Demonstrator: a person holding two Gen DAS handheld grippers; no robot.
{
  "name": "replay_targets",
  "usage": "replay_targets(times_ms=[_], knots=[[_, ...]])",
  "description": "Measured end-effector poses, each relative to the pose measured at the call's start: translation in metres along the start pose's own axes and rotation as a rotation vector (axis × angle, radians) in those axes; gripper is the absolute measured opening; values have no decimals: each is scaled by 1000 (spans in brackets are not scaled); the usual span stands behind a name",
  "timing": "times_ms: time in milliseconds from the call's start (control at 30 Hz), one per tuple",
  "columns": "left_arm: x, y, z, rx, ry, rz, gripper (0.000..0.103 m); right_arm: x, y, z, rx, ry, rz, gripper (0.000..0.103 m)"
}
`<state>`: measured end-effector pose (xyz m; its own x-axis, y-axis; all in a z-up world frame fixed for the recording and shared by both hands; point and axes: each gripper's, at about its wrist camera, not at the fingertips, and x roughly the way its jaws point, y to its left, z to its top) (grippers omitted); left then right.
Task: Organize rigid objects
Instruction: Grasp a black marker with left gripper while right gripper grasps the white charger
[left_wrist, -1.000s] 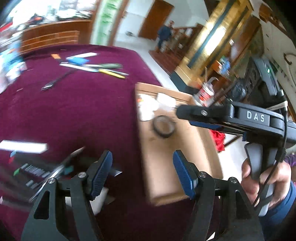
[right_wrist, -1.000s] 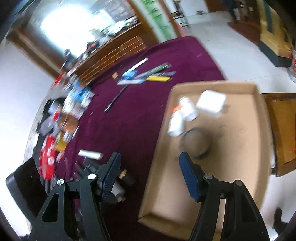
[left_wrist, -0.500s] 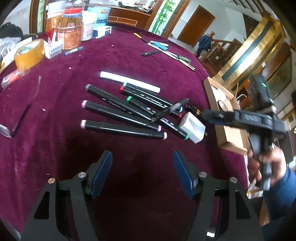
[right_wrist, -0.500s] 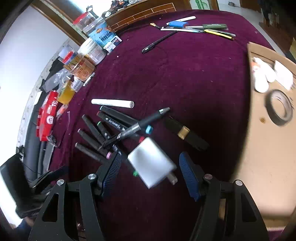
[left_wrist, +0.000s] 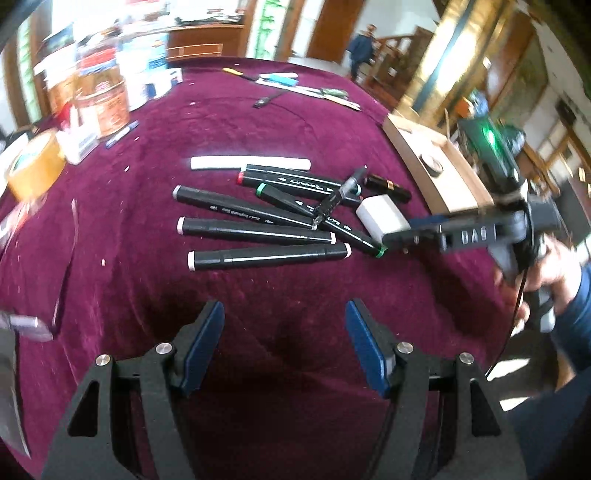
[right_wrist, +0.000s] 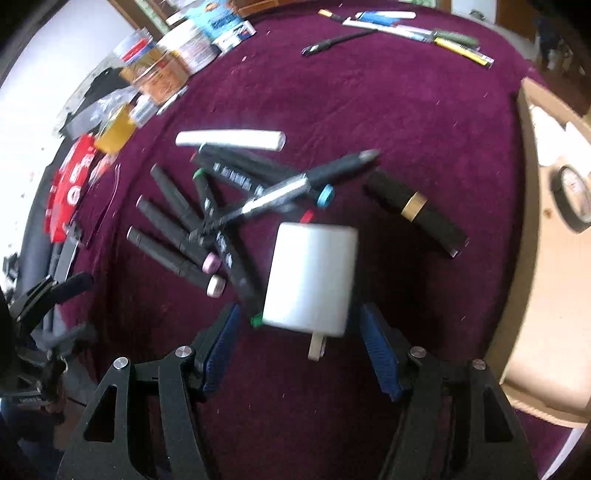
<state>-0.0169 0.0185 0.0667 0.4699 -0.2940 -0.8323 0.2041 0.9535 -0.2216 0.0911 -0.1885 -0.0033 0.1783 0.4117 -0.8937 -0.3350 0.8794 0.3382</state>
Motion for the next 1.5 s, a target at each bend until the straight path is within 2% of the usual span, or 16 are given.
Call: replay_targets(times_ms=[267,333,400,500,600,633,667,767,833,933,1033,1133,1167,1267,1400,1500], knots=[[37,4,28,203,96,-8,68,12,-8,10,77,28,-58,61],[48,7,33,225,127,-20,67,10,-11,7,86,13,-70,56],[58,10,37,248,152,-15,67,7,-16,3,101,10,-97,44],[63,4,40,314,159,-14,64,0,-26,-4,135,17,-100,44],[63,-2,43,327,157,-1,36,-5,-33,-14,160,13,-103,44],[62,-5,43,325,161,-17,22,-6,-35,-16,166,12,-100,44],[61,-10,42,324,173,-36,18,-7,-37,-19,174,11,-101,44],[64,-28,28,367,230,-86,18,-7,-35,-21,174,7,-101,44],[67,-40,20,431,249,-66,18,-7,-37,-21,178,6,-99,44],[54,-41,29,452,195,-47,18,-5,-35,-20,173,4,-98,44],[47,-31,45,480,166,20,22,-4,-34,-20,165,4,-107,44],[59,-15,52,484,226,5,22,-3,-33,-20,162,2,-111,45],[65,-11,50,503,241,32,22,-3,-33,-20,162,2,-109,45],[68,-13,46,568,247,25,23,-4,-34,-20,162,0,-106,45],[70,-20,46,577,258,1,23,-2,-30,-20,147,2,-123,45],[76,-30,34,620,304,-7,23,-2,-31,-20,148,1,-118,45]])
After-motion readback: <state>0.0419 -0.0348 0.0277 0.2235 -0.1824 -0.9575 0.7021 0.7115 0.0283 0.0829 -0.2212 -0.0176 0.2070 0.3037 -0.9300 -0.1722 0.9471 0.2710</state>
